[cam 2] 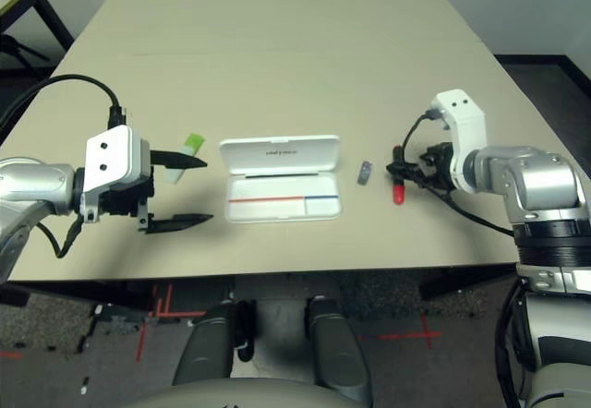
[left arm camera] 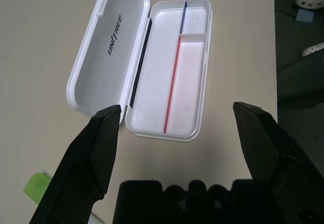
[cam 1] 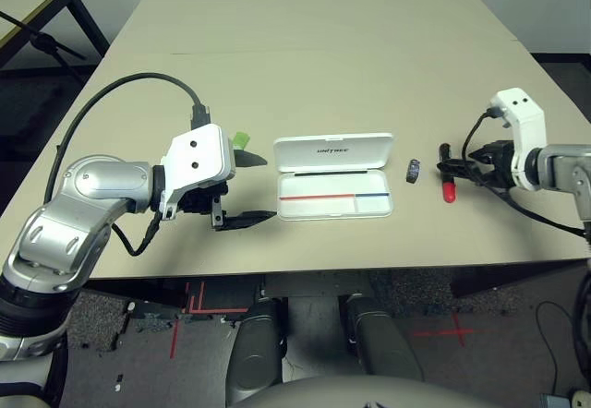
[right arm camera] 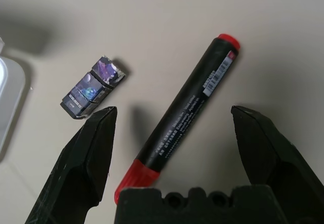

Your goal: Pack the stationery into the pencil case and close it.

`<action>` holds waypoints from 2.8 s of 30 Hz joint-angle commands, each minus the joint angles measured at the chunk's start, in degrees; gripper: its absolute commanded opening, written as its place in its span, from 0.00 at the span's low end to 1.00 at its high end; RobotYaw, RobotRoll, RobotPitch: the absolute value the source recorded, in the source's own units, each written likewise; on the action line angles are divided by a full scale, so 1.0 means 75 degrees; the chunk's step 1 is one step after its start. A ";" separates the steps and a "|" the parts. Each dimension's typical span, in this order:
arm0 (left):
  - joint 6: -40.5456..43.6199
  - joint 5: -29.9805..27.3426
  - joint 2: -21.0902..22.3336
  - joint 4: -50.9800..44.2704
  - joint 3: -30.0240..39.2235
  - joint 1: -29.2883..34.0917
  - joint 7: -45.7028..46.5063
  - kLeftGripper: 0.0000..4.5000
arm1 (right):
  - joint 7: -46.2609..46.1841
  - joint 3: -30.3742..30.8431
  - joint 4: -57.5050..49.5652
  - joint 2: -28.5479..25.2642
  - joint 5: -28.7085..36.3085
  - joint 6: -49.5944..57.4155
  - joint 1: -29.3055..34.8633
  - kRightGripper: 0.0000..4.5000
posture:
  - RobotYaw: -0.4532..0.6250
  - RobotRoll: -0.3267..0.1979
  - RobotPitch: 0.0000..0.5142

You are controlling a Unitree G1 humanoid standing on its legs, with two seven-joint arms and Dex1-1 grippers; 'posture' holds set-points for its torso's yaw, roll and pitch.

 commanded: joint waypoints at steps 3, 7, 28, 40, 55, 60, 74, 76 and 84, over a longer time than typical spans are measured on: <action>0.0133 -0.0072 0.0040 -0.0290 -0.0106 -0.0025 0.0134 0.99 | -0.0095 0.0343 0.0624 0.0260 -0.0241 -0.0295 -0.0148 1.00 | 0.45 0.62 0.28; 0.0449 -0.0175 0.0050 -0.0470 -0.0161 -0.0264 0.0257 0.99 | -0.0110 0.0486 0.1093 0.0362 -0.0376 -0.0573 -0.0253 1.00 | 0.45 0.62 0.28; 0.1047 -0.0423 0.0061 -0.0762 -0.0264 -0.0690 0.0394 1.00 | 0.0087 0.0494 0.1635 0.0180 -0.0801 -0.0823 -0.0464 0.12 | 0.46 0.62 0.28; 0.1099 -0.0408 0.0109 -0.0646 -0.0448 -0.0850 0.0329 1.00 | 0.2463 0.1287 0.1640 -0.1580 -0.1322 -0.3052 -0.0898 0.12 | 0.43 0.62 0.28; 0.0718 -0.0238 0.0127 -0.0260 -0.0690 -0.0950 0.0002 1.00 | 0.6302 0.1417 -0.0044 -0.2492 -0.0652 -0.5471 -0.0580 0.12 | 0.39 0.62 0.28; 0.0667 -0.0228 0.0150 -0.0202 -0.0754 -0.0966 -0.0033 1.00 | 0.6575 0.1606 -0.0612 -0.2191 -0.0538 -0.5315 -0.0708 0.12 | 0.39 0.62 0.29; 0.0992 -0.0306 0.0157 -0.0465 -0.0747 -0.0947 0.0095 1.00 | 0.6326 0.2526 -0.1231 -0.0754 -0.1049 -0.5610 -0.1291 0.12 | 0.42 0.62 0.32; 0.1017 -0.0296 0.0148 -0.0473 -0.0764 -0.0953 0.0114 1.00 | 0.6193 0.2678 -0.1176 -0.0537 -0.1216 -0.5690 -0.1380 0.12 | 0.43 0.62 0.32; 0.0859 -0.0186 0.0150 -0.0414 -0.0777 -0.0754 0.0164 1.00 | 0.5417 0.3062 -0.0435 0.0356 -0.2003 -0.6656 -0.1654 0.12 | 0.44 0.62 0.32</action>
